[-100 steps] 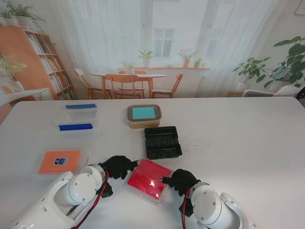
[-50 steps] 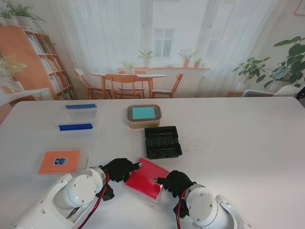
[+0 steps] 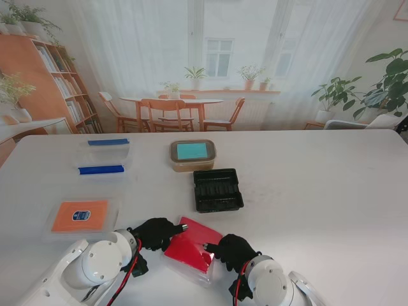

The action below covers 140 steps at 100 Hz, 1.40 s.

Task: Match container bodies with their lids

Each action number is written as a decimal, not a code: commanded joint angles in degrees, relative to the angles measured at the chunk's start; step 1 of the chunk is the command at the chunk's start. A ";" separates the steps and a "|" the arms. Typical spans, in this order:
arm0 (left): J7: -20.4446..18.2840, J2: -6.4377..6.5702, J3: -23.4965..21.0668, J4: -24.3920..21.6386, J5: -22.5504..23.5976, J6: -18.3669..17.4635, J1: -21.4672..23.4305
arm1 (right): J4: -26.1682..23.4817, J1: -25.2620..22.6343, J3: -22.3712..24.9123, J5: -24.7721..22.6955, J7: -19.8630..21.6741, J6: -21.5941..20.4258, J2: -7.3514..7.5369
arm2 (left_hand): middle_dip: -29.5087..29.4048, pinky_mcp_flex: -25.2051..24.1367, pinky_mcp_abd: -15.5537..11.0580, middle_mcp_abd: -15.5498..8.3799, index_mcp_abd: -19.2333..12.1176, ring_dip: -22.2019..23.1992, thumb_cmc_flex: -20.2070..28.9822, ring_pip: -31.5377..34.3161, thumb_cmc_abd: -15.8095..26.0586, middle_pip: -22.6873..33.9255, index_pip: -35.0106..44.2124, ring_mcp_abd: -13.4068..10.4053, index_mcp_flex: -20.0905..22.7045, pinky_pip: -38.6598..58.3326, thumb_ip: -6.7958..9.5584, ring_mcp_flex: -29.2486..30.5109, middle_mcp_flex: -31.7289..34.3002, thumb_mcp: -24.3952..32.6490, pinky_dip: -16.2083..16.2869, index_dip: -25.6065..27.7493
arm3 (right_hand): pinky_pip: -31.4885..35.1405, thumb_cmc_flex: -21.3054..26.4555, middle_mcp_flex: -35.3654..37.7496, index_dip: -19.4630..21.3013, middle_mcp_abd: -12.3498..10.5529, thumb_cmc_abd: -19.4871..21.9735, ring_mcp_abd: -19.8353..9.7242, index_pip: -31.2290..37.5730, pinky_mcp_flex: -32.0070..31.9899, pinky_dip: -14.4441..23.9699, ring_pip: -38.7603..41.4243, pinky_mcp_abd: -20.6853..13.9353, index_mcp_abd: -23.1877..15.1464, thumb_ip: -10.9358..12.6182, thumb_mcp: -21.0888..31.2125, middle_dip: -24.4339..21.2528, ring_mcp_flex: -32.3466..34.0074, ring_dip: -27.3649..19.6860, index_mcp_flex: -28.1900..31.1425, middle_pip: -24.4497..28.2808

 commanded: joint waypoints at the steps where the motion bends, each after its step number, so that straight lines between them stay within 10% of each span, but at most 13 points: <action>1: -0.71 -0.29 0.65 -0.63 -0.37 -0.69 1.74 | 0.07 -1.69 -0.74 0.42 0.97 -0.78 -0.43 | -0.22 4.15 -8.55 -1.83 -5.61 -0.59 -1.29 3.67 0.31 0.12 2.30 5.12 3.43 12.79 0.21 0.96 1.24 -1.01 -0.80 1.33 | 6.40 0.35 -0.34 -5.57 2.94 -0.80 2.63 -11.42 2.95 -0.63 2.02 -12.97 -0.77 1.43 -0.36 0.34 -0.79 0.73 -2.29 0.53; 77: 0.71 -0.58 -2.12 -5.19 0.39 -3.63 3.07 | -4.34 -3.04 1.34 -2.16 -2.68 -8.00 -0.76 | -0.56 4.34 -8.51 -1.95 -5.74 -0.74 -1.20 3.65 0.10 0.00 2.48 5.20 3.81 12.92 0.26 0.93 1.39 -1.00 -1.29 1.37 | 6.25 1.07 -0.11 -5.57 2.81 -1.79 2.82 -11.44 2.70 -0.47 1.96 -12.59 -1.01 1.64 0.18 0.16 -0.82 0.89 -1.92 0.45; 140: 1.88 -1.57 2.74 -1.01 -1.93 -1.30 -7.27 | -1.98 3.86 3.91 -3.85 -1.39 -9.07 -0.70 | -0.72 4.45 -8.44 -1.84 -5.67 -0.84 -1.01 3.50 -0.11 -0.23 2.61 5.33 3.97 12.99 0.35 1.03 1.58 -0.94 -1.58 1.41 | 5.99 1.22 -0.18 -5.71 2.58 -2.43 3.29 -11.78 2.07 -0.16 1.58 -11.73 -1.29 1.67 0.67 -0.17 -1.39 0.87 -1.82 -0.13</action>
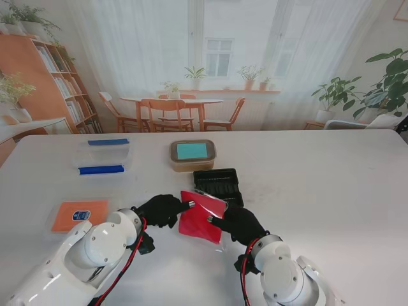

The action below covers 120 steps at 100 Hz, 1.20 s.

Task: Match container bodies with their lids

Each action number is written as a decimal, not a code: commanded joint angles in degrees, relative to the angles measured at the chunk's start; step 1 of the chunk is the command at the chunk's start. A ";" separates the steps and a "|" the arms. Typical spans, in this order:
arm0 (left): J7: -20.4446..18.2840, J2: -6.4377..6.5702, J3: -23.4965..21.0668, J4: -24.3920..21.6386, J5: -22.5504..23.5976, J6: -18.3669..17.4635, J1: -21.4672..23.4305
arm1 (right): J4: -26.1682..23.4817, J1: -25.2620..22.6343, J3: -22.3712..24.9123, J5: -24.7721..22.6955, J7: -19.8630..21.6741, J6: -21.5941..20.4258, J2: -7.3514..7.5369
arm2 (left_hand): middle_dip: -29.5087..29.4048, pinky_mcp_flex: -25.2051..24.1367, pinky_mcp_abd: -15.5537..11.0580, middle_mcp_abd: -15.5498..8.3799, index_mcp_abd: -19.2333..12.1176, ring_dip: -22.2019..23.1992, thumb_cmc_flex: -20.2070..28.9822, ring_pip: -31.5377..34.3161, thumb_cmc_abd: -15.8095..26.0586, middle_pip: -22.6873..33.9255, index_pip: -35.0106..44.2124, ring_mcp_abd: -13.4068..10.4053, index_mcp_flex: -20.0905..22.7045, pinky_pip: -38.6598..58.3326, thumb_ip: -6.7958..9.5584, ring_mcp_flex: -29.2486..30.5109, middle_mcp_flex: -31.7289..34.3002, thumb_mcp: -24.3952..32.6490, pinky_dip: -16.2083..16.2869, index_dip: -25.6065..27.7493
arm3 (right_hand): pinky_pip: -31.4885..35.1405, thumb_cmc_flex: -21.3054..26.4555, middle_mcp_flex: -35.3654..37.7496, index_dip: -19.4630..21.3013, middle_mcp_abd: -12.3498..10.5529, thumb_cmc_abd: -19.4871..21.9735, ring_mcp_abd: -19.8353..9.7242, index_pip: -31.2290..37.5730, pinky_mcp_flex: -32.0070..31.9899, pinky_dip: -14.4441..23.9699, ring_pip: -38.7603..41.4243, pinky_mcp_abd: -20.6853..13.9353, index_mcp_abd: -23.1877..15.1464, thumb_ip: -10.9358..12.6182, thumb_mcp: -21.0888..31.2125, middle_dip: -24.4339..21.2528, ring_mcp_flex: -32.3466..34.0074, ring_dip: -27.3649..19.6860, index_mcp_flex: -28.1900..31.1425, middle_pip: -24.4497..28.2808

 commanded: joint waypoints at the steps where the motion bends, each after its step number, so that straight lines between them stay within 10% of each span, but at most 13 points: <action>1: -0.40 -1.19 1.15 0.37 -0.91 0.09 -1.33 | -0.04 1.93 0.16 0.41 1.52 -0.70 -0.52 | -0.56 4.39 -8.44 -2.33 -7.05 -0.28 -0.96 3.49 -0.15 0.12 2.75 5.33 3.96 12.94 0.36 1.02 1.12 -0.91 -0.81 1.38 | 5.93 0.64 0.34 -2.57 1.51 -1.09 3.13 -5.78 1.98 -0.15 1.52 -11.72 -2.86 1.58 0.62 -0.21 -1.50 0.84 -1.96 1.17; 120: 0.75 -4.95 14.70 18.47 -9.08 5.62 -23.64 | 20.16 23.15 -2.37 5.09 6.73 -0.68 -1.35 | -0.49 4.72 -8.70 -2.43 -7.05 -0.51 -1.23 3.30 -0.17 0.00 2.88 5.12 3.99 13.14 0.36 1.40 1.19 -0.98 -1.25 1.44 | 5.68 0.38 0.40 -2.50 1.38 -1.57 3.26 -6.09 1.76 0.69 1.37 -11.19 -2.97 1.55 0.95 -0.51 -1.63 1.03 -1.82 0.84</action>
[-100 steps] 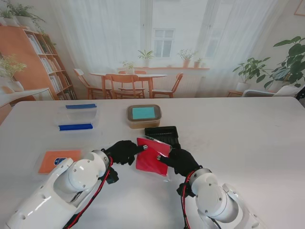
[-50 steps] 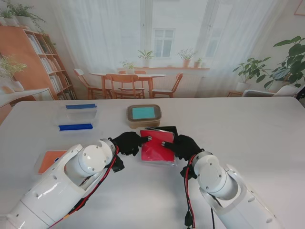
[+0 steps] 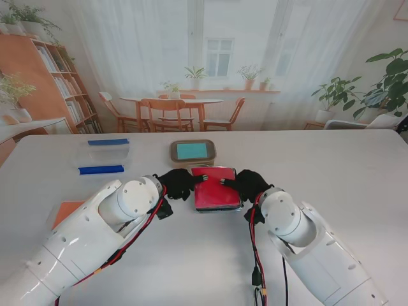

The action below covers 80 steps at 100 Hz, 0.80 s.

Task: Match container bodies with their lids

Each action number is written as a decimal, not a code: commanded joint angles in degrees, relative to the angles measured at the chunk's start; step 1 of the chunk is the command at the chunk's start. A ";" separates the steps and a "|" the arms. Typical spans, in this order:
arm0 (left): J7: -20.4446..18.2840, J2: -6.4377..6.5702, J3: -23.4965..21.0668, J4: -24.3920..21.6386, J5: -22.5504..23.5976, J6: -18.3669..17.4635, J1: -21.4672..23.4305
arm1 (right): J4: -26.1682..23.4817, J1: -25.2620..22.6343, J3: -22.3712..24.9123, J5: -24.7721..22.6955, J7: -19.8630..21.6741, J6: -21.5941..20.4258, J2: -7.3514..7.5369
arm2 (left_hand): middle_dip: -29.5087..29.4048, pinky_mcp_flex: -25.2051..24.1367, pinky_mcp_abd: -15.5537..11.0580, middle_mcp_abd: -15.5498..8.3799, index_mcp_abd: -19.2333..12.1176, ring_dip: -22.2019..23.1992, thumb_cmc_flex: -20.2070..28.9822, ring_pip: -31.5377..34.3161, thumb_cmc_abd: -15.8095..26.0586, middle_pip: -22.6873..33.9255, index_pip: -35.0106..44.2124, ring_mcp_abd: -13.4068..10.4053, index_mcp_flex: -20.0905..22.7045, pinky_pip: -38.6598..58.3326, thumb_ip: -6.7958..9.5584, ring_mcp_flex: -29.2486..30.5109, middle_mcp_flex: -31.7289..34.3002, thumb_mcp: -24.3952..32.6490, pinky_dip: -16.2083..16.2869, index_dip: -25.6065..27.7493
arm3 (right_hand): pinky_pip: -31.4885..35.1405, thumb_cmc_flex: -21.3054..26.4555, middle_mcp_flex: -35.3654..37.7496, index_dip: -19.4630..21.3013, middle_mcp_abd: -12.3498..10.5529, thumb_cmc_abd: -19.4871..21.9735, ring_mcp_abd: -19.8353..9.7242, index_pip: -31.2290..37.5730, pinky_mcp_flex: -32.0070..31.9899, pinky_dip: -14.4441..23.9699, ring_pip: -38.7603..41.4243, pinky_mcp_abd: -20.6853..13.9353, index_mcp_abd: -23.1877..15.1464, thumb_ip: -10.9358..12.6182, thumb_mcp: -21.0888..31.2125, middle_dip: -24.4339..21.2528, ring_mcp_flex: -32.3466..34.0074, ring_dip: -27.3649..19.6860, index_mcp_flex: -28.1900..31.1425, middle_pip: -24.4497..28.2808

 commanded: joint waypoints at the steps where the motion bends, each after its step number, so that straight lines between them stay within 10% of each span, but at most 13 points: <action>1: -0.61 -0.91 0.56 0.33 -0.36 0.16 -0.70 | 0.26 1.09 -0.29 0.43 1.44 -0.49 -0.61 | -0.48 4.03 -8.71 -2.49 -7.01 -0.47 -1.21 3.30 -0.17 0.02 1.42 5.11 2.86 13.05 0.36 0.78 0.42 -0.96 -0.84 0.89 | 5.67 0.39 0.88 -0.93 1.15 -0.71 3.22 -1.68 1.78 0.69 1.39 -11.22 -3.34 1.55 0.40 -0.04 -1.63 1.00 -1.80 1.39; 80: -2.64 -1.81 4.96 6.04 -2.42 4.11 -5.92 | 5.79 5.17 -2.11 -0.78 3.59 -0.36 -0.35 | -0.49 4.24 -9.12 -2.41 -6.67 -0.52 -1.05 3.32 -0.33 -0.14 1.16 5.08 2.48 13.22 0.34 0.78 0.10 -0.93 -1.41 0.79 | 3.30 -0.87 -4.20 -1.51 -0.53 -1.45 4.74 -4.64 -2.62 2.19 -2.96 -10.42 -6.30 1.33 1.19 -1.86 -8.66 1.34 -4.81 -1.68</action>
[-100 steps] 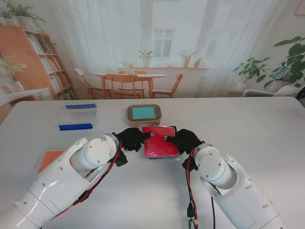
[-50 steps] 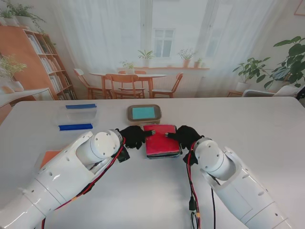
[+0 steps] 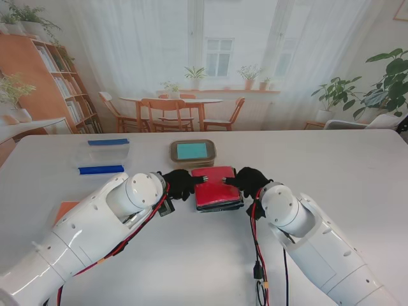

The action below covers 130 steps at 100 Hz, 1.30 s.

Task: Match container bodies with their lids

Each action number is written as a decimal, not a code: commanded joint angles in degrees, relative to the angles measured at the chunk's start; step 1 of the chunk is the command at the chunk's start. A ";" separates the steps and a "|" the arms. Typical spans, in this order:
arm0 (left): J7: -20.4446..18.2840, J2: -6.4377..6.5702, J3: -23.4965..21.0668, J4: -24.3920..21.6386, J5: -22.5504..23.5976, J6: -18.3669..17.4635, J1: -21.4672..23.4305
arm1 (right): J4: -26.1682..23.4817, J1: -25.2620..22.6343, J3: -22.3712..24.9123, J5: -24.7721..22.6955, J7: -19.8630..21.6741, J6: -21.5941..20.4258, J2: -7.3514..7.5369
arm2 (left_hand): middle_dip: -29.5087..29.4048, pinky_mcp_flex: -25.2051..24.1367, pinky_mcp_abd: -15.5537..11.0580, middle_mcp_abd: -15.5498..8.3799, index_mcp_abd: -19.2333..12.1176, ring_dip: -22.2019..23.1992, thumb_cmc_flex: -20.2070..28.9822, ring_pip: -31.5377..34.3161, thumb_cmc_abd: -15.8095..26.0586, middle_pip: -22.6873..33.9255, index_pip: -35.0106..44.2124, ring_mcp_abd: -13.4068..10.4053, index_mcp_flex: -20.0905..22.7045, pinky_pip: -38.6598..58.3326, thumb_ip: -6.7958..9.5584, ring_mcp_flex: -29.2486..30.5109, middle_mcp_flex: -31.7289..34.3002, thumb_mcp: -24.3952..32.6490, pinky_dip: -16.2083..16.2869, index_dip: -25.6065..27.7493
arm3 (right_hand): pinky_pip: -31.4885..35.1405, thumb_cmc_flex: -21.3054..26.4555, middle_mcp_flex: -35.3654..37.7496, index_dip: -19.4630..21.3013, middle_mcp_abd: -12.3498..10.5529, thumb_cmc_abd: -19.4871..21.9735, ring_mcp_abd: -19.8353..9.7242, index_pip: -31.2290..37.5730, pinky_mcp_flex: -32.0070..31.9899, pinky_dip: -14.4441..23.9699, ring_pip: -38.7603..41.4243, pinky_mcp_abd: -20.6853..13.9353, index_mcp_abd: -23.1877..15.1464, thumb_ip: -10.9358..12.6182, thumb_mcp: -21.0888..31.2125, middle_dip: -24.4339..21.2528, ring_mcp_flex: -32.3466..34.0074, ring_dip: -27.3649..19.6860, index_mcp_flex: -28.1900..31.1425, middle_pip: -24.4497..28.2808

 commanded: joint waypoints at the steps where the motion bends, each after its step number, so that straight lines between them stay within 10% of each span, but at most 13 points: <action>1: -0.69 -0.62 0.29 0.19 -0.62 0.24 -0.28 | 0.26 0.48 -0.20 0.23 1.08 -0.18 -0.29 | -0.48 4.20 -9.12 -2.30 -5.10 -0.48 -1.05 3.32 -0.35 -0.08 0.48 5.08 2.23 13.17 0.34 0.77 0.08 -0.94 -0.97 0.72 | 3.25 -0.77 -0.98 -0.16 -0.38 -1.48 4.21 -0.26 0.16 1.50 -0.80 -9.70 -5.80 1.34 0.57 -0.79 -3.08 0.67 -1.29 -0.48; 130: -1.62 -0.58 1.15 0.35 -1.29 1.41 -0.82 | -2.19 -3.80 1.68 -3.21 -1.19 1.81 -0.05 | -0.49 3.99 -9.24 -2.27 -5.77 -0.39 -0.87 2.95 -0.52 -0.37 0.38 5.01 1.97 13.17 0.33 0.17 -0.44 -0.97 -1.24 0.71 | -3.99 -0.71 -10.66 1.17 -1.46 -1.52 4.12 -6.15 -10.40 10.60 -7.13 -6.40 -6.95 1.31 0.45 -3.71 -13.27 1.36 -7.10 -1.90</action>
